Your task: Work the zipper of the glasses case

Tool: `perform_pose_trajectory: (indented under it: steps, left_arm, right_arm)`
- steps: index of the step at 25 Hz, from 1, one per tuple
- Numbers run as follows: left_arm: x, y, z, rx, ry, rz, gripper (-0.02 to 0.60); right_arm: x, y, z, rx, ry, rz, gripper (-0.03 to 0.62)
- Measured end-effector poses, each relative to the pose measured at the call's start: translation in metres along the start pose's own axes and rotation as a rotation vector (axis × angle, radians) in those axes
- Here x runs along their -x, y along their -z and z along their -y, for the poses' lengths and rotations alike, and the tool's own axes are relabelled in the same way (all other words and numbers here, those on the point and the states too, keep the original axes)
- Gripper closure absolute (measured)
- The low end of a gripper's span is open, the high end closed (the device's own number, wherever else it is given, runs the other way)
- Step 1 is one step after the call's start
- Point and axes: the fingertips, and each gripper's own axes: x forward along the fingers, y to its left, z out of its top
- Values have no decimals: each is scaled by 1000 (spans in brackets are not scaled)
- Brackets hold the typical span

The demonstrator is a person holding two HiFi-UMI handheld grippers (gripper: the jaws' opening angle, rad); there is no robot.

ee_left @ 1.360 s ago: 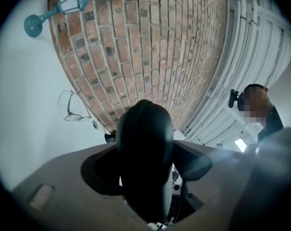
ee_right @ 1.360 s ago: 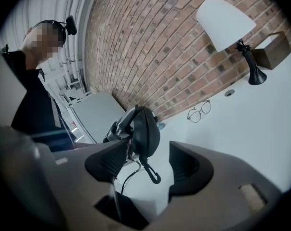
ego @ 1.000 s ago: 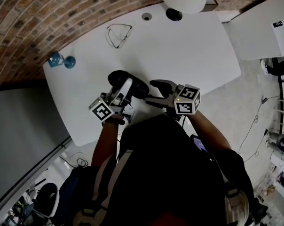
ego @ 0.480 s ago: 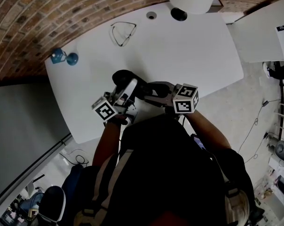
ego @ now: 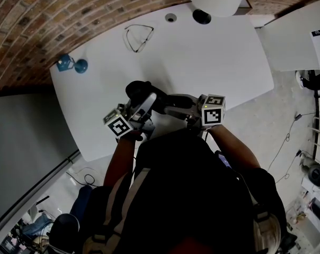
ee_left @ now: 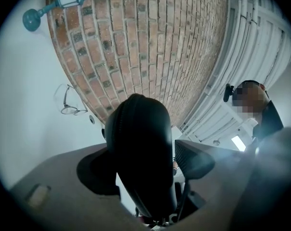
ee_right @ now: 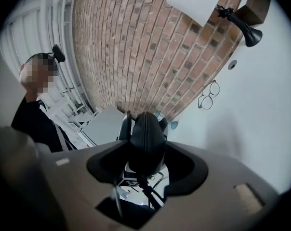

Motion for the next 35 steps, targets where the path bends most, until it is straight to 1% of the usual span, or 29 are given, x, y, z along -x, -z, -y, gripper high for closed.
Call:
perform_pose_trajectory:
  steps: [5, 8, 10, 12, 14, 15, 18, 20, 22, 24, 26, 29, 31, 32, 35]
  left_arm:
    - [1, 11, -5, 62, 20, 5, 221]
    - [-2, 13, -2, 70, 36, 1, 222]
    - [-3, 13, -2, 78, 38, 6, 230]
    - [-3, 12, -4, 85, 38, 9, 232]
    - [-6, 9, -2, 89, 51, 19, 244]
    - [-7, 7, -1, 92, 56, 25, 279]
    - [-8, 6, -1, 111, 61, 39, 294]
    - [-6, 8, -5, 151, 48, 47, 299]
    - [-3, 10, -13, 207, 24, 72, 304]
    - [0, 4, -24, 245, -27, 119, 305]
    - [4, -7, -35, 272, -83, 177, 307]
    - [6, -23, -45, 278, -125, 234, 308]
    - [4, -30, -46, 270, -134, 247, 308]
    - [3, -33, -45, 266, -138, 254, 308]
    - [-3, -39, -44, 256, -159, 272, 308]
  right_arm:
    - [5, -10, 2, -73, -10, 67, 370]
    - [10, -18, 6, -143, -21, 126, 370]
    - [12, -24, 5, -180, -43, 158, 370]
    - [10, -25, 2, -207, -79, 161, 370]
    - [9, -23, 3, -210, -65, 150, 370]
    - [9, -23, 4, -208, -54, 148, 370]
    - [9, -22, 2, -210, -74, 147, 370]
    - [9, -25, 2, -181, -62, 149, 364]
    - [10, -26, 6, -119, -14, 138, 356]
    - [13, -24, 13, -57, 46, 112, 343]
    - [15, -24, 18, -19, 84, 105, 341]
    - [15, -21, 23, 41, 109, 95, 345]
    - [12, -20, 25, 116, 155, 86, 376]
    - [11, -20, 26, 158, 184, 85, 403]
    - [9, -19, 30, 278, 269, 72, 443]
